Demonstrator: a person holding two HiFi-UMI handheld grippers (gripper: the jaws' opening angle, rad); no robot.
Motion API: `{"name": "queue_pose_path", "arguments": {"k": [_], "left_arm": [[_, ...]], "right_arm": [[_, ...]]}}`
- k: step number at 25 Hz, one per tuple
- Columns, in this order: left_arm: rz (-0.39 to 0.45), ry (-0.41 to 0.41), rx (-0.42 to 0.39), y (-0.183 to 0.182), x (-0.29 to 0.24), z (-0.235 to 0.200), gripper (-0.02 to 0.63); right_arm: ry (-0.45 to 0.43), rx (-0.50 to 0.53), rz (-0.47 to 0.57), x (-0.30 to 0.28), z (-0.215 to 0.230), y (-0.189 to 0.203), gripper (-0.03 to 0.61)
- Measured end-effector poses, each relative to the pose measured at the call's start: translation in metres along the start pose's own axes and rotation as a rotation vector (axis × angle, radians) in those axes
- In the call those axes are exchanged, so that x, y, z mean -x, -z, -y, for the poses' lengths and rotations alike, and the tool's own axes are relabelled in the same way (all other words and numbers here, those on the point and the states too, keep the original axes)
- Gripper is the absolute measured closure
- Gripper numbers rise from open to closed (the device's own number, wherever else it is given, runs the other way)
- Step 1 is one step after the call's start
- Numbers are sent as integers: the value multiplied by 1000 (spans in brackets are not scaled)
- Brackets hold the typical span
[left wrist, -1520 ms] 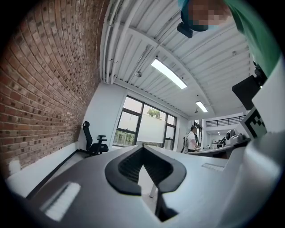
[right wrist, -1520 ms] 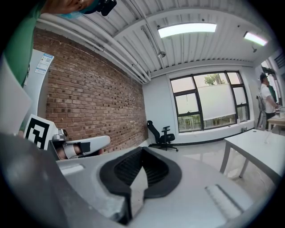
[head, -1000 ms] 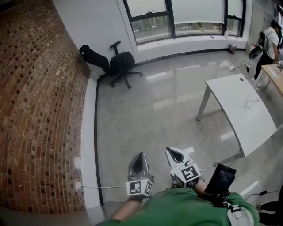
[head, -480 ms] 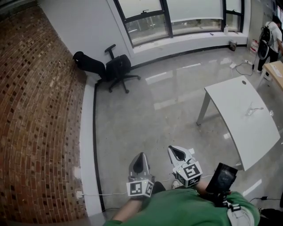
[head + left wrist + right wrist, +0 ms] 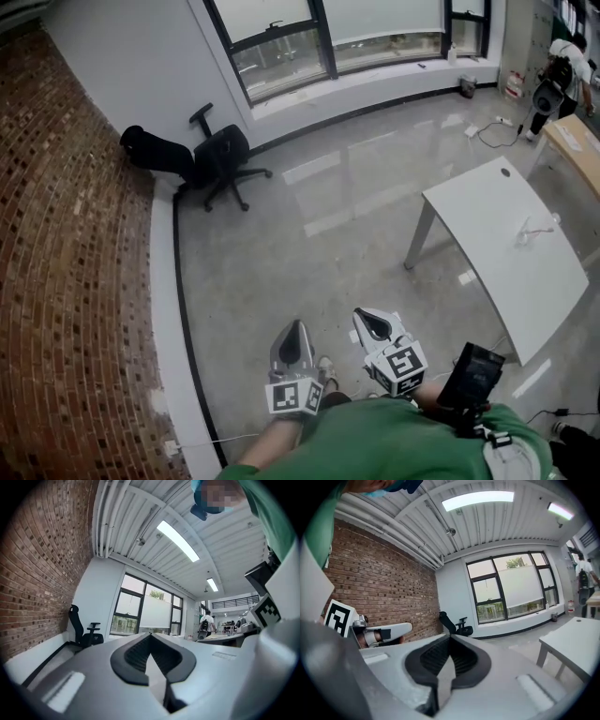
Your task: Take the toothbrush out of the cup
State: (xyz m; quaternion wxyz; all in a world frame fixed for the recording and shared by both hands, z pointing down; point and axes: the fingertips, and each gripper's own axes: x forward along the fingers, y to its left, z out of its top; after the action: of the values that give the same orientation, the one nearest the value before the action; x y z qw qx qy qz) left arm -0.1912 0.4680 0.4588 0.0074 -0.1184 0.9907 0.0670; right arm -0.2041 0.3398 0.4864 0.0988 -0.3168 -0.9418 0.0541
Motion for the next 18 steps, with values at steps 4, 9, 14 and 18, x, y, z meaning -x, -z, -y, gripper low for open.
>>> {"name": "queue_pose_path", "arguments": {"k": [4,9,14,18], "left_arm": [[5,64,14,-10,-41,-26,609],[-6,149,34,-15,-85,-58,609],[-35,271,48,-7,-124,-67,609],[-69,379,74,3,-149,-46,609]], "right_arm": [[55,9,4,-38,5,-16,578],[143,13,7,-82,11,-29,578],[266,-7,10,-103,24,-33,578],[379,-29,12,-92,48,-33,578]]}}
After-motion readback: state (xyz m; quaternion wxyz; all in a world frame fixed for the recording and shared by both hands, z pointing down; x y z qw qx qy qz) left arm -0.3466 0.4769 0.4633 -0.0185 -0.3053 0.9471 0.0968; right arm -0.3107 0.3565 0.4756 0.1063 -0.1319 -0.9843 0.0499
